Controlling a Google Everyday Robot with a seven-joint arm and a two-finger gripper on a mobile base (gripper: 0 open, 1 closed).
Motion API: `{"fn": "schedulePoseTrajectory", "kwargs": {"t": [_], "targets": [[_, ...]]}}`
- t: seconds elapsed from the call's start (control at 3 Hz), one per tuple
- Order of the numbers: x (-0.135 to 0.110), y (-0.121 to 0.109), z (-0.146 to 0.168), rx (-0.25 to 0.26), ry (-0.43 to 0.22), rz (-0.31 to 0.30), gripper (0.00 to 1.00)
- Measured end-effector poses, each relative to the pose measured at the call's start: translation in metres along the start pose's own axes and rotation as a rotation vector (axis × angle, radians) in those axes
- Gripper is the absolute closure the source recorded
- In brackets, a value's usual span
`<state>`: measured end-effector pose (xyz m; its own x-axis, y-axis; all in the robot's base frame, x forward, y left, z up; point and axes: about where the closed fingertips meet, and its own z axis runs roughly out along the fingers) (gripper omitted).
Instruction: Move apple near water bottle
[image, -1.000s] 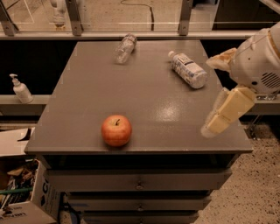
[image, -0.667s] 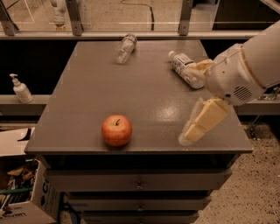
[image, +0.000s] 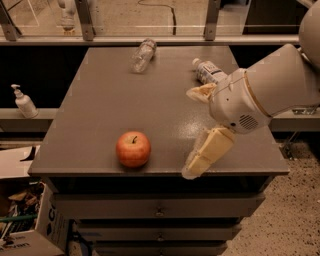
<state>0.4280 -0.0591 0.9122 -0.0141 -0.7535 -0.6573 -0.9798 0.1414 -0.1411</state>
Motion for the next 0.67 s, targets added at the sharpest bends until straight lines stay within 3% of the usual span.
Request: {"fn": "schedulePoseTrajectory", "kwargs": {"t": [0.67], "targets": [[-0.002,-0.014,0.041,0.047,-0.091,0.007,0.00]]}}
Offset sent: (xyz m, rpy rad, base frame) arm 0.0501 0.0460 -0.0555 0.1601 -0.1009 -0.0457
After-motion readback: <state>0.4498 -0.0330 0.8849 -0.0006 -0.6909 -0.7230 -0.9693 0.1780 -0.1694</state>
